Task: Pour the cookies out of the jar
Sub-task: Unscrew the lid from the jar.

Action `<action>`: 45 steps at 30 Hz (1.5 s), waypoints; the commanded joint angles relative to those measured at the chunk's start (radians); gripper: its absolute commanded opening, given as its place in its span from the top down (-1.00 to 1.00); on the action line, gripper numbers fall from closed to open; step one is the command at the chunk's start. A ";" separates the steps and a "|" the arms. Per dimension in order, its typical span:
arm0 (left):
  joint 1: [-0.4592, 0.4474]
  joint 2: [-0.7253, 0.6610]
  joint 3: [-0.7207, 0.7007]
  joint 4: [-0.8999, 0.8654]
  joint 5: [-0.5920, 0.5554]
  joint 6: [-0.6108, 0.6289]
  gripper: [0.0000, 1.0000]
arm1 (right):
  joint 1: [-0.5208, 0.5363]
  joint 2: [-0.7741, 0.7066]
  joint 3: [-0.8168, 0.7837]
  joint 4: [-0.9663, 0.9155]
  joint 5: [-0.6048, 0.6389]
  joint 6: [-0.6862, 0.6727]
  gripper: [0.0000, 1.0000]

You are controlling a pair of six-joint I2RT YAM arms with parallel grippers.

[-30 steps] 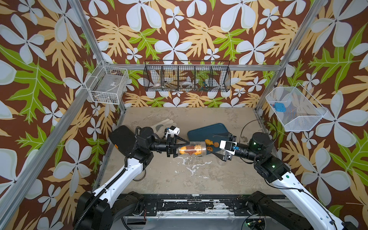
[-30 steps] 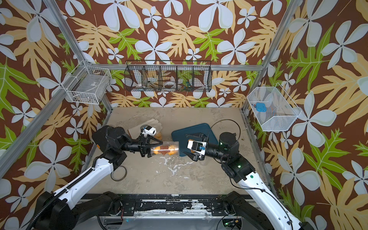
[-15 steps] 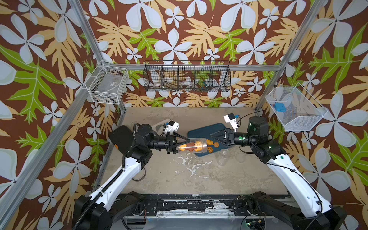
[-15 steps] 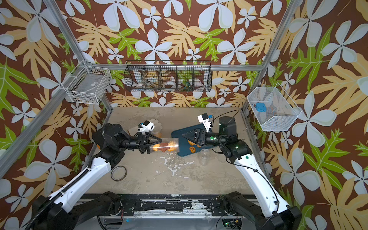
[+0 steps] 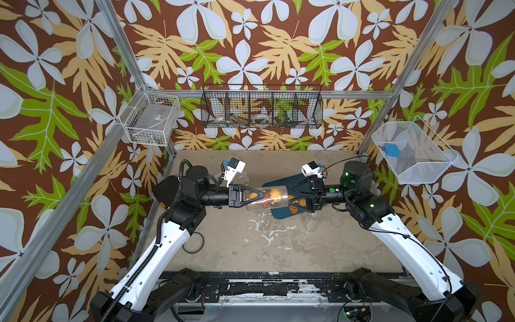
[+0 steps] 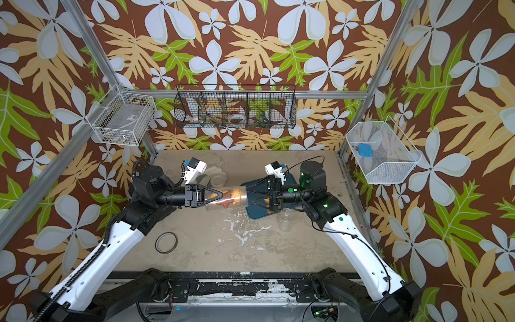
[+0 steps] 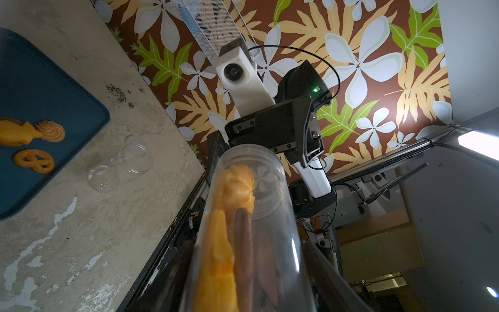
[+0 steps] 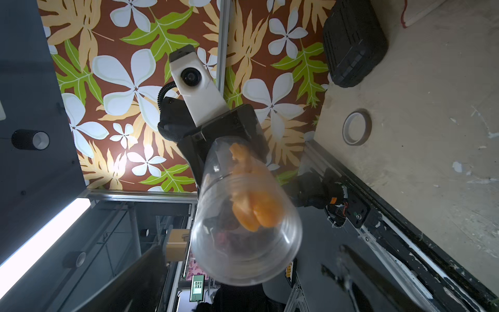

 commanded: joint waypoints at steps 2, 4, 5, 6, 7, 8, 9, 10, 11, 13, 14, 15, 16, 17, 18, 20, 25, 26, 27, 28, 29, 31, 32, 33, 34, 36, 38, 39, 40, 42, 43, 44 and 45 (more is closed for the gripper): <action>-0.012 0.000 0.001 0.006 -0.001 0.068 -0.16 | 0.042 0.027 0.029 0.075 -0.002 0.043 -1.00; -0.014 0.005 0.001 0.012 -0.002 0.063 -0.16 | 0.061 0.038 0.038 0.063 0.005 0.030 -0.98; -0.014 0.007 0.002 0.014 -0.003 0.063 -0.16 | 0.067 0.041 0.035 0.058 0.006 0.024 -0.97; -0.013 0.008 0.004 0.017 -0.003 0.061 -0.16 | 0.071 0.040 0.029 0.055 0.004 0.024 -0.95; -0.014 0.008 0.007 0.017 -0.002 0.062 -0.16 | 0.072 0.036 0.017 0.055 0.005 0.024 -0.93; -0.013 0.011 0.010 0.017 -0.003 0.062 -0.16 | 0.072 0.033 0.002 0.057 0.005 0.025 -0.92; -0.014 0.012 0.013 0.017 -0.004 0.062 -0.16 | 0.072 0.027 -0.008 0.061 0.005 0.030 -0.90; -0.014 0.014 0.014 0.018 -0.004 0.062 -0.16 | 0.072 0.023 -0.019 0.068 0.004 0.036 -0.88; -0.014 0.015 0.016 0.018 -0.004 0.060 -0.16 | 0.072 0.019 -0.023 0.073 0.008 0.038 -0.87; -0.014 0.015 0.015 0.018 -0.004 0.062 -0.15 | 0.071 0.016 -0.029 0.084 0.013 0.045 -0.85; -0.014 0.017 0.014 0.018 -0.004 0.059 -0.15 | 0.072 0.015 -0.034 0.098 0.017 0.054 -0.83; -0.014 0.018 0.014 0.022 -0.002 0.056 -0.15 | 0.072 0.013 -0.037 0.111 0.018 0.063 -0.81; -0.014 0.019 0.013 0.024 -0.003 0.055 -0.15 | 0.072 0.013 -0.040 0.122 0.023 0.070 -0.78; -0.013 0.019 0.013 0.025 -0.003 0.054 -0.15 | 0.072 0.014 -0.042 0.128 0.029 0.074 -0.76; -0.014 0.019 0.012 0.027 -0.003 0.053 -0.15 | 0.072 0.011 -0.046 0.135 0.035 0.078 -0.74; -0.014 0.019 0.005 0.038 -0.001 0.040 -0.15 | 0.072 0.003 -0.062 0.174 0.043 0.107 -0.72; -0.014 0.010 -0.019 0.072 0.005 0.010 -0.14 | 0.072 -0.013 -0.098 0.274 0.072 0.171 -0.66; -0.014 0.008 -0.022 0.075 0.006 0.004 -0.14 | 0.072 -0.015 -0.104 0.282 0.079 0.176 -0.65; -0.013 0.007 -0.026 0.082 0.007 -0.002 -0.14 | 0.072 -0.017 -0.109 0.293 0.080 0.184 -0.63; -0.014 0.005 -0.032 0.091 0.009 -0.009 -0.14 | 0.072 -0.020 -0.117 0.309 0.082 0.192 -0.60; -0.014 0.003 -0.034 0.092 0.011 -0.010 -0.14 | 0.072 -0.022 -0.122 0.316 0.082 0.198 -0.55; -0.014 0.002 -0.037 0.092 0.011 -0.011 -0.14 | 0.072 -0.025 -0.126 0.320 0.082 0.196 -0.48; -0.014 0.002 -0.037 0.091 0.011 -0.012 -0.14 | 0.072 -0.027 -0.129 0.320 0.082 0.193 -0.46; -0.014 0.001 -0.039 0.091 0.012 -0.012 -0.14 | 0.072 -0.028 -0.131 0.316 0.082 0.192 -0.43; -0.014 -0.001 -0.039 0.091 0.011 -0.014 -0.14 | 0.072 -0.030 -0.132 0.311 0.080 0.187 -0.39; -0.013 -0.002 -0.043 0.092 0.011 -0.016 -0.13 | 0.072 -0.032 -0.131 0.285 0.082 0.161 -0.36; -0.012 -0.005 -0.044 0.092 0.010 -0.021 -0.13 | 0.072 -0.031 -0.125 0.247 0.082 0.104 -0.32; -0.012 -0.004 -0.047 0.092 0.009 -0.027 -0.13 | 0.072 -0.029 -0.116 0.211 0.084 0.061 -0.27; -0.012 -0.004 -0.048 0.095 0.009 -0.038 -0.13 | 0.071 -0.025 -0.098 0.160 0.092 -0.011 -0.23; -0.012 -0.004 -0.055 0.117 0.019 -0.073 -0.11 | 0.071 -0.022 -0.080 0.121 0.102 -0.124 -0.17; -0.012 -0.001 -0.061 0.134 0.027 -0.097 -0.11 | 0.070 -0.025 -0.070 0.102 0.115 -0.177 -0.13; -0.011 -0.001 -0.065 0.154 0.033 -0.118 -0.11 | 0.070 -0.026 -0.064 0.095 0.124 -0.234 -0.13; -0.012 0.001 -0.073 0.177 0.042 -0.145 -0.10 | 0.070 -0.030 -0.065 0.105 0.126 -0.271 -0.12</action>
